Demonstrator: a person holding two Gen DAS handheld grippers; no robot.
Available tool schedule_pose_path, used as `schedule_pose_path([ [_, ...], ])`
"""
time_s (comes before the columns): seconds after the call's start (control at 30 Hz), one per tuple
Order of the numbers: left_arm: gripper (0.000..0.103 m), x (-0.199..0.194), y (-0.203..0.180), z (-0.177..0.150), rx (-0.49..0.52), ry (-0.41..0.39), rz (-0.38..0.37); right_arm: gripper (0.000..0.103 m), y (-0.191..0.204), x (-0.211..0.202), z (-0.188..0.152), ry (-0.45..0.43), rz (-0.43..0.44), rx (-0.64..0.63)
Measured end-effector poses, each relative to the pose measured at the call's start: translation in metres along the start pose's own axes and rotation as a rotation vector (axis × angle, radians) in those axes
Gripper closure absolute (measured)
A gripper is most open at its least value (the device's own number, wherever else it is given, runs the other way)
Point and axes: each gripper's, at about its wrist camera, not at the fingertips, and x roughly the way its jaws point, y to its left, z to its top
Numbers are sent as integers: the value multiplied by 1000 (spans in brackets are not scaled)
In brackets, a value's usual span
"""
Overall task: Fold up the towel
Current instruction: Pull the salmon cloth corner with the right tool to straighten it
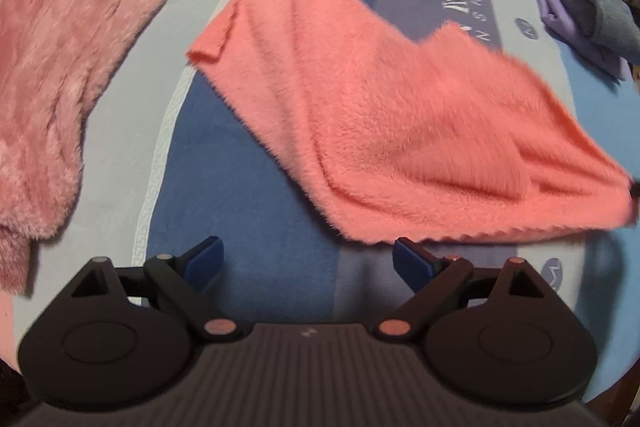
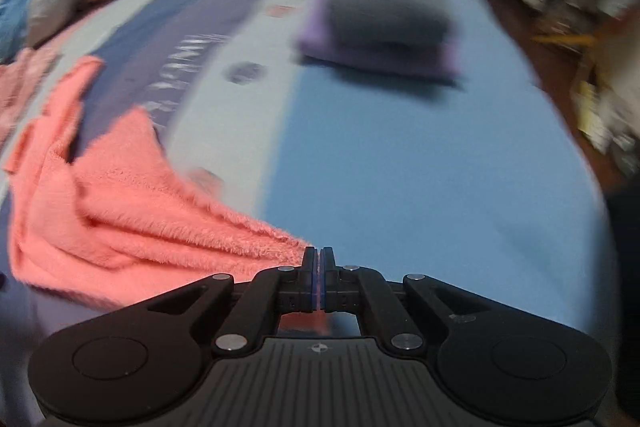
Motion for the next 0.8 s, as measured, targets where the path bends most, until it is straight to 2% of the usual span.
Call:
schedule_pose_path([
  [0.13,9,4,-5,1,35,1,-8,103,-46,-3,-54,132,-145,170],
  [0.2,9,6,-7,-3,51,10,-10,103,-66,-4,-85,215,-188,256],
  [0.27,9,6,-9,-8,65,19,-9,103,-72,-12,-104,229,-181,282],
  [0.33,9,6,-9,-13,78,30,-5,102,-66,-24,-106,176,-122,277],
  [0.43,9,8,-10,-20,87,44,-3,94,-38,-33,-71,35,9,203],
  [0.53,9,3,-11,-23,84,41,-5,86,3,-18,-17,-61,147,79],
  [0.57,9,1,-11,-24,83,36,-4,79,19,-9,3,-82,191,30],
  [0.6,8,0,-10,-23,82,29,-3,65,35,0,21,-100,223,-25],
  [0.67,7,-4,-9,-22,80,17,0,52,69,21,50,-121,253,-160],
  [0.8,5,-15,-4,-23,66,0,-10,51,117,63,93,-102,308,-404],
])
